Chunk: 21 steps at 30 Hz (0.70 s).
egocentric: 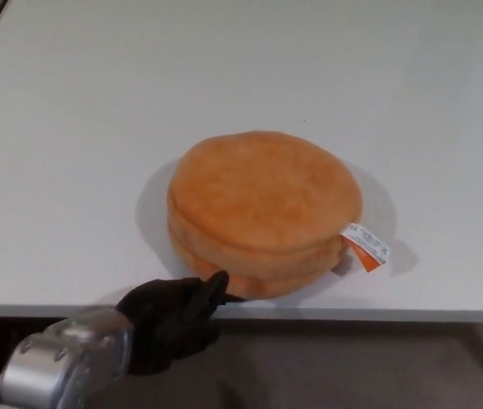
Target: A soft plate is kept in the center of the table close to the robot and the robot uses its left hand to pick up the plate, turns it upside down and places it back on the table
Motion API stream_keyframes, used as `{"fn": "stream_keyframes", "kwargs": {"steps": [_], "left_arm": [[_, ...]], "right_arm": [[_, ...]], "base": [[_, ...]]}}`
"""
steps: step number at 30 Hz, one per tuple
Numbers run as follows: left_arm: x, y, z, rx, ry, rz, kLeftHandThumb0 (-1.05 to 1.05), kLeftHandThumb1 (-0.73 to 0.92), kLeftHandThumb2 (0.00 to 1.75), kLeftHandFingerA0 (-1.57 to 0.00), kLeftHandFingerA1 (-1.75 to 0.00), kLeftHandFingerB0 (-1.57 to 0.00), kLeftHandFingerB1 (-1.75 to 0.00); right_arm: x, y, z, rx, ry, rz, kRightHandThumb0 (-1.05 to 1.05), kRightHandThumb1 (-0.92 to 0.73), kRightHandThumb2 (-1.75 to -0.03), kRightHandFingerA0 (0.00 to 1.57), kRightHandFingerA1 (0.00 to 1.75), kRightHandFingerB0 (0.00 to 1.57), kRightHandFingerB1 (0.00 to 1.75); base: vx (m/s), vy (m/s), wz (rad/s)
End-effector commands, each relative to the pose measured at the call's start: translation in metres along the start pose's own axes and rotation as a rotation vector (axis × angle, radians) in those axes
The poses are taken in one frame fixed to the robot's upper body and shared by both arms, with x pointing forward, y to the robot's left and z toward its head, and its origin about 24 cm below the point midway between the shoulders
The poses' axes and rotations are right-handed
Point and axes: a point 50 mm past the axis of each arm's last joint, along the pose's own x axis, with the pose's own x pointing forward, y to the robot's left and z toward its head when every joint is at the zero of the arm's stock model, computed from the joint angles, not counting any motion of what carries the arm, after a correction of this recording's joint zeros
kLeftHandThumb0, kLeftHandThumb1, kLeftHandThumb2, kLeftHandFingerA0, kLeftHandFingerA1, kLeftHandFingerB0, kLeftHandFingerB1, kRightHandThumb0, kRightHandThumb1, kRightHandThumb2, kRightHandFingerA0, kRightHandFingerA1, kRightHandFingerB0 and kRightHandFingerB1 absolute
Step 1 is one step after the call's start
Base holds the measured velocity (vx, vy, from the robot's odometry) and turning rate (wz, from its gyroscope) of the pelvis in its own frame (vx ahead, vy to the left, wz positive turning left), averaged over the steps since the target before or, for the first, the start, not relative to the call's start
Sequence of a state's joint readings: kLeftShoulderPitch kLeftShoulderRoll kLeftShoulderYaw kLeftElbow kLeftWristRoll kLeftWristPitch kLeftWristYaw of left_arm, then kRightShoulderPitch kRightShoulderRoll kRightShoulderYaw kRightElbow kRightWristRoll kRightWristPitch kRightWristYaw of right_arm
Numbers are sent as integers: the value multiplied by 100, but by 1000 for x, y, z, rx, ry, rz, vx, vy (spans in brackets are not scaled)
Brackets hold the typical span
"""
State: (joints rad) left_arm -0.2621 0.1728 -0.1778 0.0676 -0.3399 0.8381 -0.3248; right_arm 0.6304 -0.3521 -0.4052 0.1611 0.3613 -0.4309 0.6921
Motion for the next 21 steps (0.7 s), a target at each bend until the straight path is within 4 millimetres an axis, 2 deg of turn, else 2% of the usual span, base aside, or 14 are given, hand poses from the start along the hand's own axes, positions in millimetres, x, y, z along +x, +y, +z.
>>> {"fn": "stream_keyframes", "kwargs": {"steps": [1,6,7,9,10,11,12,16,17,18,21], "left_arm": [[-21,11,-22,-26,60,-12,-105,82,72,0,0,0,0],[-41,11,-25,-32,26,-38,-105,84,71,0,0,0,0],[-44,10,-25,-31,23,-47,-105,84,72,0,0,0,0],[-50,9,-27,-30,20,-72,-105,83,72,0,0,0,0],[-53,8,-28,-34,20,-84,-105,82,71,0,0,0,0],[-56,7,-28,-39,21,-91,-105,82,71,0,0,0,0],[-59,6,-29,-27,21,-105,-105,82,71,0,0,0,0],[-74,0,-32,18,-36,-112,-105,84,71,0,-1,0,0],[-78,-2,-33,38,-75,-100,-105,82,76,0,-4,0,-2],[-85,-6,-34,79,-149,-78,-105,64,117,0,-14,0,-4],[-91,-9,-39,117,-212,-63,-105,65,116,0,-10,0,-3]], "right_arm": [[-4,-2,0,4,21,-6,-77,-72,-106,27,58,5,39],[-4,-4,-4,32,24,-5,-79,-71,-105,26,57,5,39],[-4,-3,-3,29,21,-5,-79,-88,-67,32,53,14,30],[-6,-2,0,12,20,-8,-79,-88,-67,32,53,14,30],[-6,-2,0,10,19,-9,-81,-72,-105,30,60,8,41],[-6,-2,0,11,17,-9,-81,-72,-105,30,60,8,41],[-6,-2,-1,3,20,-9,-79,-89,-67,32,52,14,29],[-7,-2,1,-3,19,-12,-78,-89,-67,33,54,14,31],[-6,-2,1,-2,20,-13,-78,-89,-67,32,54,13,30],[-6,-3,1,-1,20,-15,-79,-89,-67,31,53,13,30],[-7,-4,-2,7,28,-18,-79,-88,-67,32,52,13,29]], "base": [[0,0,0],[0,0,0],[0,0,0],[0,0,0],[0,0,0],[0,0,0],[0,0,0],[0,0,0],[0,0,0],[0,0,0],[0,0,0]]}}
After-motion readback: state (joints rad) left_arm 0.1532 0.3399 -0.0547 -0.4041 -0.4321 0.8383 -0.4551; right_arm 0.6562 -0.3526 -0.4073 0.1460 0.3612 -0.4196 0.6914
